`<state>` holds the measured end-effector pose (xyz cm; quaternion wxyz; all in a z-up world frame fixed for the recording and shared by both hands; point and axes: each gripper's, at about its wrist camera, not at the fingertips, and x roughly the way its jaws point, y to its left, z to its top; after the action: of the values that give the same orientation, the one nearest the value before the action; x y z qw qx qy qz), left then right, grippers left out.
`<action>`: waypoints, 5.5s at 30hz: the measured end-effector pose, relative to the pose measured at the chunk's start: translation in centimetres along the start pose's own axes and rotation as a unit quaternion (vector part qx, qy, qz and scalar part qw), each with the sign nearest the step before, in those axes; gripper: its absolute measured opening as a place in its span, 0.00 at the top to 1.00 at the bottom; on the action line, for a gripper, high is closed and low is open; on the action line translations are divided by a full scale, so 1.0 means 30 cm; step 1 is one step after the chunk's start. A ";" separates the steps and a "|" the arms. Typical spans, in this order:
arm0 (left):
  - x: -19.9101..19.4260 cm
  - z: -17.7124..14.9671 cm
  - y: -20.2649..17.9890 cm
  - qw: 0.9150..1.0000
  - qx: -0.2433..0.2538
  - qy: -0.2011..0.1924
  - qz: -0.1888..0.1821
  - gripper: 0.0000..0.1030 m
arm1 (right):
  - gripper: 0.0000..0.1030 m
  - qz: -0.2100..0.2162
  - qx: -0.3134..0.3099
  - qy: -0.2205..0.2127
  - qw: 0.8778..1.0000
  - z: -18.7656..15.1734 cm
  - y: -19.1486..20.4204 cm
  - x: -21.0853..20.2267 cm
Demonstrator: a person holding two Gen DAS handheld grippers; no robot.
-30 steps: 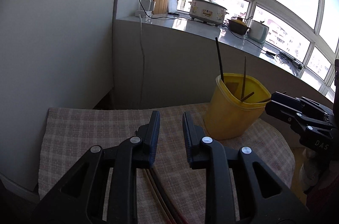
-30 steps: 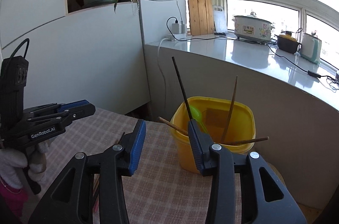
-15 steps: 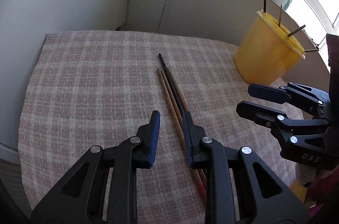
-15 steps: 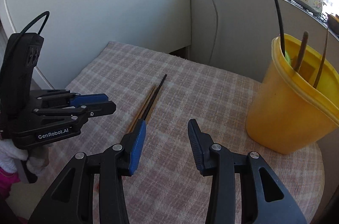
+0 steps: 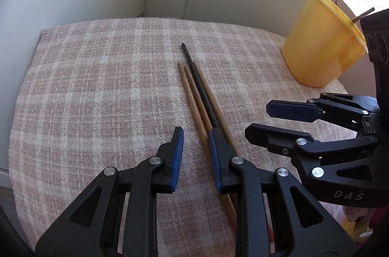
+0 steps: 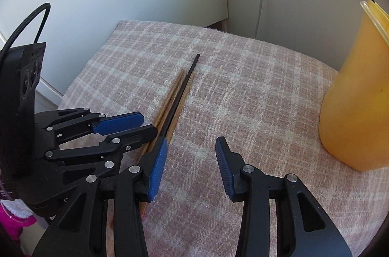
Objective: Organize utensils
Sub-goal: 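Withdraw both grippers from the container back to the remaining chopsticks, then close the left gripper on a wooden chopstick while the right gripper closes on another, then lift both held wooden chopsticks upright and carry them over the yellow container, then lower the chopsticks into the yellow container and open both grippers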
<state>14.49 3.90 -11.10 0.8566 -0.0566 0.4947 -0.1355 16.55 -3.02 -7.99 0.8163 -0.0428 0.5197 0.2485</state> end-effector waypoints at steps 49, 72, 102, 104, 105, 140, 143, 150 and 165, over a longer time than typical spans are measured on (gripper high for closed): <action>-0.072 -0.003 0.142 0.998 0.044 0.020 0.045 0.90 | 0.85 0.023 0.007 0.070 0.997 0.061 0.014 0.109; -0.035 0.061 0.159 0.999 0.006 0.044 0.004 0.96 | 0.96 0.044 0.036 0.094 0.994 0.103 -0.013 0.143; -0.338 0.133 -0.176 0.985 0.043 -0.147 -0.081 0.96 | 0.96 -0.084 0.020 -0.156 0.984 -0.042 -0.122 -0.368; -0.350 0.145 -0.195 0.983 0.050 -0.154 -0.087 0.96 | 0.96 -0.088 0.023 -0.166 0.982 -0.052 -0.131 -0.396; -0.358 0.147 -0.202 0.982 0.054 -0.156 -0.090 0.96 | 0.96 -0.089 0.025 -0.170 0.981 -0.057 -0.140 -0.416; -0.645 0.400 -0.436 0.939 0.129 -0.285 -0.140 0.96 | 0.96 -0.125 0.044 -0.318 0.939 -0.039 -0.203 -0.824; -0.653 0.413 -0.454 0.936 0.133 -0.293 -0.139 0.96 | 0.96 -0.122 0.047 -0.331 0.935 -0.028 -0.210 -0.857; -0.620 0.469 -0.473 0.938 0.123 -0.290 -0.143 0.96 | 0.96 -0.129 0.048 -0.355 0.925 -0.003 -0.227 -0.919; -0.537 0.529 -0.510 0.944 0.112 -0.274 -0.146 0.96 | 0.96 -0.158 0.068 -0.321 0.931 0.026 -0.316 -0.813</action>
<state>17.85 -6.68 13.82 0.9306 -0.0669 0.2085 -0.2934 13.26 -19.85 11.81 0.9693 0.0128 0.2316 0.0809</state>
